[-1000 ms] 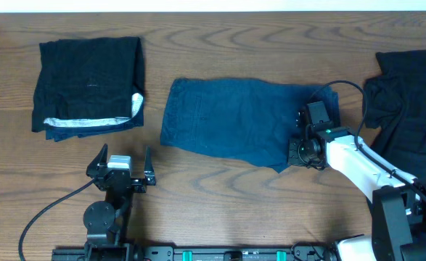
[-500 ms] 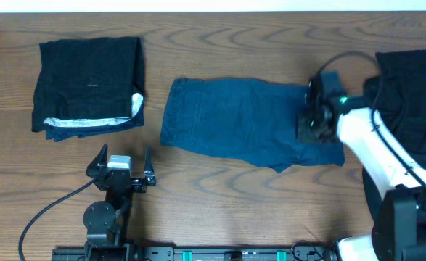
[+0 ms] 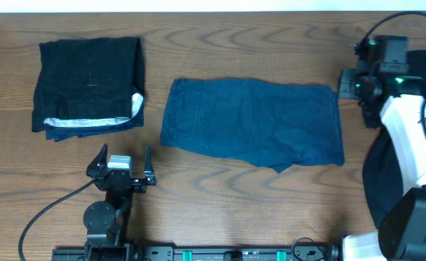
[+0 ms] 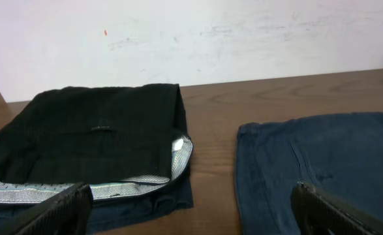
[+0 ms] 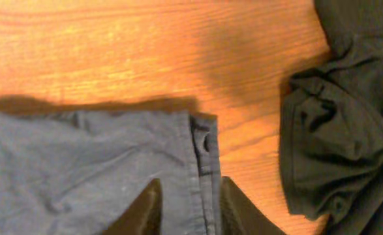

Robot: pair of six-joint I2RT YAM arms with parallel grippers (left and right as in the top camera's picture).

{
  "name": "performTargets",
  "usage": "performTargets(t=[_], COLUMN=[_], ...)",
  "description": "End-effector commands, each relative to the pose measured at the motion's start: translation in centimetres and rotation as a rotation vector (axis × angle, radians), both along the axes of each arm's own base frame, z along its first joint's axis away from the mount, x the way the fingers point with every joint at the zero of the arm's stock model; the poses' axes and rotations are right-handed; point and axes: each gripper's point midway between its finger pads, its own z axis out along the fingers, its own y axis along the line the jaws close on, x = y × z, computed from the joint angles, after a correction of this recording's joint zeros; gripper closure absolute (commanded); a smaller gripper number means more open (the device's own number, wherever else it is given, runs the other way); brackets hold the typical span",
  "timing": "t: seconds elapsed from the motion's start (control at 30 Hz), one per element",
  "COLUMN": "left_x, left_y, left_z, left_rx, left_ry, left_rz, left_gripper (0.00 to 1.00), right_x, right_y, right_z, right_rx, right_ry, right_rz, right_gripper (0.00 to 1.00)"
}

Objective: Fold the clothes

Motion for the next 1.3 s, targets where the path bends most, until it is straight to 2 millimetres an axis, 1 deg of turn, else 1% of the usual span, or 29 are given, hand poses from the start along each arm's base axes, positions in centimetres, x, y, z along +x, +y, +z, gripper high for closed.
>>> performTargets(t=[0.0,0.03,0.13,0.3,0.4,0.53,0.6,0.7,0.93,1.07,1.2,1.23,1.27], left_x=[-0.1,-0.1,-0.1,-0.1,-0.1,-0.1,-0.1,-0.1,-0.1,-0.1,-0.1,-0.1,-0.1], left_y=[-0.5,-0.5,-0.5,-0.5,-0.5,-0.5,-0.5,-0.5,-0.5,-0.5,-0.5,-0.5,-0.5], left_z=[-1.5,-1.5,-1.5,-1.5,-1.5,-1.5,-1.5,-1.5,-1.5,-1.5,-1.5,-1.5,-1.5], left_rx=[0.007,0.007,0.007,0.007,0.007,0.007,0.007,0.007,0.007,0.007,0.007,0.007,0.007], left_ry=[0.044,0.044,0.044,0.044,0.044,0.044,0.044,0.044,0.044,0.044,0.044,0.044,0.044], left_rz=[-0.026,-0.026,-0.026,-0.026,-0.026,-0.026,-0.026,-0.026,-0.026,-0.026,-0.026,-0.026,-0.026], left_gripper=[0.02,0.02,0.02,0.02,0.02,0.02,0.02,0.02,0.02,0.02,0.02,0.02,0.02], right_x=[0.9,1.1,1.7,3.2,4.3,5.3,5.6,6.0,6.2,5.8,5.7,5.7,5.7], right_y=[0.0,-0.3,-1.1,0.1,0.4,0.3,0.7,1.5,1.6,1.7,1.7,1.7,1.7], right_z=[-1.4,-2.0,-3.9,-7.2,-9.6,-12.8,-13.6,-13.7,-13.6,-13.8,-13.8,-13.8,-13.8], right_rx=[0.047,0.058,0.094,0.226,0.273,0.284,0.304,0.349,0.35,0.362,0.364,0.364,0.364], right_ry=[-0.005,-0.005,0.0,-0.05,-0.073,-0.075,-0.091,-0.13,-0.142,-0.121,-0.116,-0.116,-0.116], right_rz=[0.158,0.176,0.208,0.365,0.394,0.399,0.42,0.462,0.467,0.462,0.46,0.46,0.46], right_gripper=[0.6,0.54,0.52,0.51,0.5,0.49,0.49,0.49,0.5,0.57,0.74,0.75,0.73])
